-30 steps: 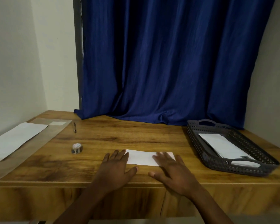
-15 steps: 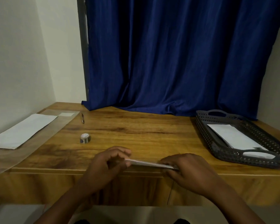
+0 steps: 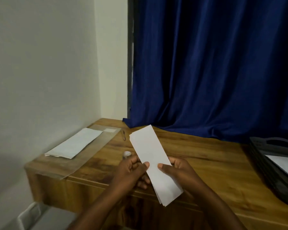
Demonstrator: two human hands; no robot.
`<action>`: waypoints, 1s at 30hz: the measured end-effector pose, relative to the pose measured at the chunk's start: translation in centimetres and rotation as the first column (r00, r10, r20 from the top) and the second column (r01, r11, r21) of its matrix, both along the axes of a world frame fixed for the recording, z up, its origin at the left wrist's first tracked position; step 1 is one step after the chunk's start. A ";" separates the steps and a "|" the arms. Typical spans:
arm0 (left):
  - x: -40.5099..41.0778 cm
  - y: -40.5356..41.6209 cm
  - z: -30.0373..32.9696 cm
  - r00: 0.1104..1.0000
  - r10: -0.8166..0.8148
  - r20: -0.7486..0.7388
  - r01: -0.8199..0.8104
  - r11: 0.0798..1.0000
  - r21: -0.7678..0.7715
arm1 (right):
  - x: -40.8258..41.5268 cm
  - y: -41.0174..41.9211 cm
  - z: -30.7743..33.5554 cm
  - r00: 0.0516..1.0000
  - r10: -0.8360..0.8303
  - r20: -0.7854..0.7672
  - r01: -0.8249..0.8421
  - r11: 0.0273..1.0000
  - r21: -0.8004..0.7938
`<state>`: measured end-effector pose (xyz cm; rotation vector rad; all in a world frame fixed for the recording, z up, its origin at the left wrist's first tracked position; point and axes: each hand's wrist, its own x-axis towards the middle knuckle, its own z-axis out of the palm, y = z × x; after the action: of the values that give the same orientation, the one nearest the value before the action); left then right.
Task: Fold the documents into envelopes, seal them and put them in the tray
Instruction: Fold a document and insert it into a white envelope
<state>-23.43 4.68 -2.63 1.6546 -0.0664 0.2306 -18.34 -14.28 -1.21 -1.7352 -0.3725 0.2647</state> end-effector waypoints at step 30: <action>3.2 8.6 2.5 0.968 0.109 0.228 -0.220 0.806 0.550 | 2.8 -1.5 -2.6 0.960 -0.266 -0.082 0.269 0.963 0.029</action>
<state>-20.26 13.23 -0.18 2.2437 -0.1437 0.5420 -15.57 -15.80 -3.81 -1.7085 -0.0830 0.1267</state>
